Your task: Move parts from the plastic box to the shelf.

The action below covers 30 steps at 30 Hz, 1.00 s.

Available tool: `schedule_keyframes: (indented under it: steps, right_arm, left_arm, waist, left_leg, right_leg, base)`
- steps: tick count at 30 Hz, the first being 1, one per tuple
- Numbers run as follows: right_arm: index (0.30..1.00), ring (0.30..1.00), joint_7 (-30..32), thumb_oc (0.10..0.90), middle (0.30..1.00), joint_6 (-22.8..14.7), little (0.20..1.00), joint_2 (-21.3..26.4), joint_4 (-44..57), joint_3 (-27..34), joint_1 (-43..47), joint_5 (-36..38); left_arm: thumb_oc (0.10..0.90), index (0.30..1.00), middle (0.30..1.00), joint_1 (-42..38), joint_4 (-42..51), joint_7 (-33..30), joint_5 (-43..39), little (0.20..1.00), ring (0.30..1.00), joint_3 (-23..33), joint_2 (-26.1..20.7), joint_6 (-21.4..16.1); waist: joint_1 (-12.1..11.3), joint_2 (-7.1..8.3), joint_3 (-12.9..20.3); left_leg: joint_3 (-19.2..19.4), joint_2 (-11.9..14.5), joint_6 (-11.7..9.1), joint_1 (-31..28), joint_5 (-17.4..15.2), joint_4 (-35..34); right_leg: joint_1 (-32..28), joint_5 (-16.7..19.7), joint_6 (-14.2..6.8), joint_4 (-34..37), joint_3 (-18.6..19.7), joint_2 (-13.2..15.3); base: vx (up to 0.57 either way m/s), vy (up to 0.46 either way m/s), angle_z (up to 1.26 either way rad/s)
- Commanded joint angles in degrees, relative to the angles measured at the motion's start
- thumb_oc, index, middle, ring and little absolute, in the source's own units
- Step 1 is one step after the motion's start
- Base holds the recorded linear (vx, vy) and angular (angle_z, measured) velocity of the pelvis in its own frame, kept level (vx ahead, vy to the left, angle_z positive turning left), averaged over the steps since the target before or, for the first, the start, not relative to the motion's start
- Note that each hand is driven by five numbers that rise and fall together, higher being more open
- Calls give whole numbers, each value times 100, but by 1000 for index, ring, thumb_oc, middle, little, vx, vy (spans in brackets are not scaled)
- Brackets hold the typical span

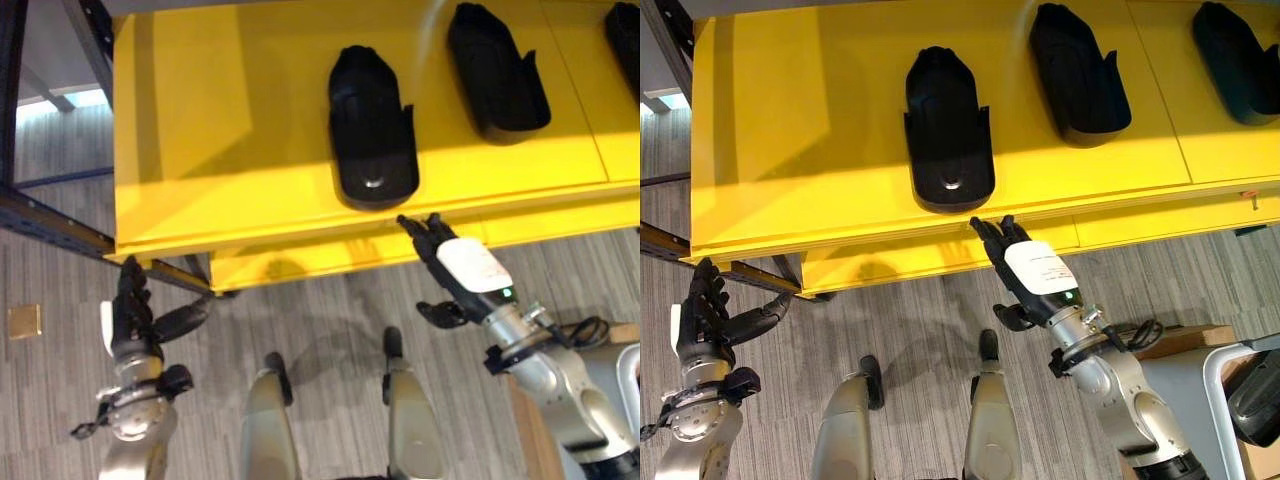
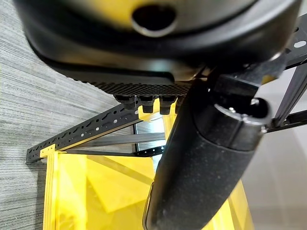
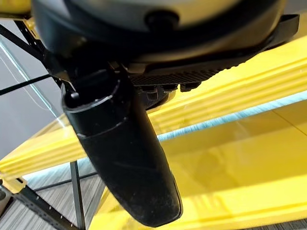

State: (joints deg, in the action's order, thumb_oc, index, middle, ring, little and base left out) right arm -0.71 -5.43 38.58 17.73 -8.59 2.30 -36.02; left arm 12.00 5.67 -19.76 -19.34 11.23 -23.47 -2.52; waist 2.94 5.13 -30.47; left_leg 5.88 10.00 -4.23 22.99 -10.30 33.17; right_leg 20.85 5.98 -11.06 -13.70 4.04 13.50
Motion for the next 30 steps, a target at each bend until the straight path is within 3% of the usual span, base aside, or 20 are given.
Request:
schedule_keyframes:
  steps: [1,30]
  right_arm:
    - [1000,1000,521,900,1000,-105,1000,-33,310,273,500,-88]
    - [1000,1000,530,900,1000,-29,1000,-156,163,-16,947,69]
  left_arm:
    - [900,1000,1000,-23,539,-167,221,1000,1000,218,-235,-565]
    - [900,1000,1000,-91,479,-242,209,1000,1000,186,-197,-564]
  waist:
    - [-51,30,469]
    - [-134,7,445]
  left_leg:
    - [-464,31,-99,-36,550,-526]
    - [-497,-12,-68,64,554,-477]
  right_leg:
    - [303,18,123,-641,8,-10]
    - [355,9,138,-710,-8,6]
  base:
    - [0,0,0]
    - [0,0,0]
